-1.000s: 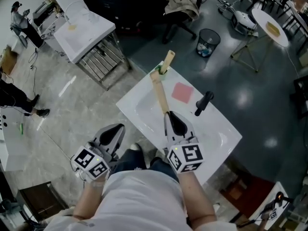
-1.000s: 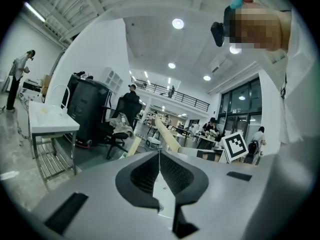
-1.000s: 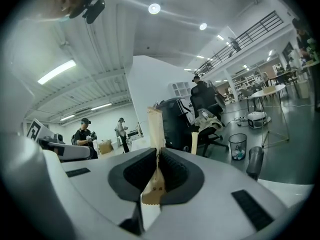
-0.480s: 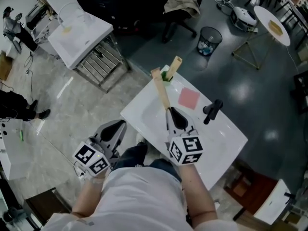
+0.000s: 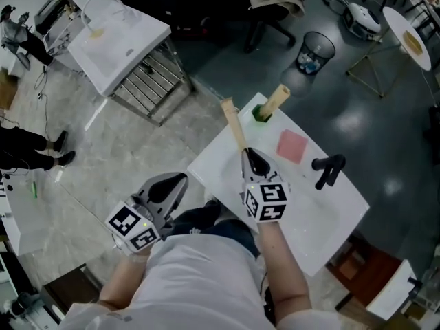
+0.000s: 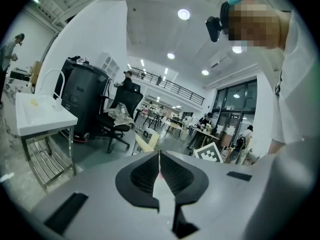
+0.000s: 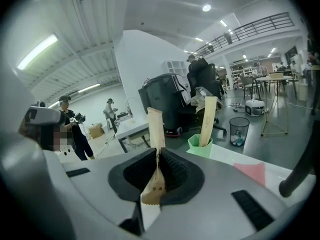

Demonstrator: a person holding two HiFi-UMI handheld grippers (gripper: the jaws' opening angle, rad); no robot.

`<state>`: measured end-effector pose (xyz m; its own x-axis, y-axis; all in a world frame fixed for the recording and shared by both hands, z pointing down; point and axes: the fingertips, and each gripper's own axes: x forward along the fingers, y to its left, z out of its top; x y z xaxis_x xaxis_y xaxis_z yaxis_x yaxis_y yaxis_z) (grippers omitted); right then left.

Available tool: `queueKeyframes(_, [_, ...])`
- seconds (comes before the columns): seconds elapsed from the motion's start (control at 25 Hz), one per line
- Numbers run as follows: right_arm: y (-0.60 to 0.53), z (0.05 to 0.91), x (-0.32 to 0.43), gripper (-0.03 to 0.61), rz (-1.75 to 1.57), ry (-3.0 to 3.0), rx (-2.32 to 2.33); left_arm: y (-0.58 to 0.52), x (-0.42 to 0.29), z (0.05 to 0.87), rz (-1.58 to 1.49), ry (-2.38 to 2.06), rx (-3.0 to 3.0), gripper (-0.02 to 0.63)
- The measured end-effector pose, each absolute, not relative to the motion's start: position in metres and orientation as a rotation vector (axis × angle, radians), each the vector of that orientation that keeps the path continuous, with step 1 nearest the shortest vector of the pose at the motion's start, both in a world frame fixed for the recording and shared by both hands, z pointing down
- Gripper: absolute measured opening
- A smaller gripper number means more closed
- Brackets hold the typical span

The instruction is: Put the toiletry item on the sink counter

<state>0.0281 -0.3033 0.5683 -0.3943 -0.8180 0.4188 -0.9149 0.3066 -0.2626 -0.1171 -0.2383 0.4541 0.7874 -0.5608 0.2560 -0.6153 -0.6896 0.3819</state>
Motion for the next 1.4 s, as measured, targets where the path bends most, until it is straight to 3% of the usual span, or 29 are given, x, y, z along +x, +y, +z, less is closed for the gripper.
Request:
queueKeyframes(0.52, [-0.338,0.681,-0.002,0.037,0.762,-2.164,1.543,-0.278,-0.162,0.488,0.247,-0.864,2.475,0.018])
queueKeyframes(1.08, [-0.342,0.719,-0.017,0.038,0.770,-2.114,1.471,-0.296,-0.165,0.504,0.285,-0.850,2.458,0.018])
queueKeyframes(1.16, [-0.340,0.718,-0.021,0.058,0.788,-2.117,1.445,-0.295,-0.164,0.502,0.283,-0.846,2.459,0.018])
queueKeyframes(1.24, [-0.340,0.719,-0.023,0.132,0.797,-2.119,1.425,-0.295,-0.161,0.502,0.280,-0.843,2.462,0.018])
queueKeyframes(1.4, [-0.342,0.717,-0.020,0.140,0.792,-2.131,1.433,-0.296,-0.157,0.503,0.284,-0.837,2.473,0.018])
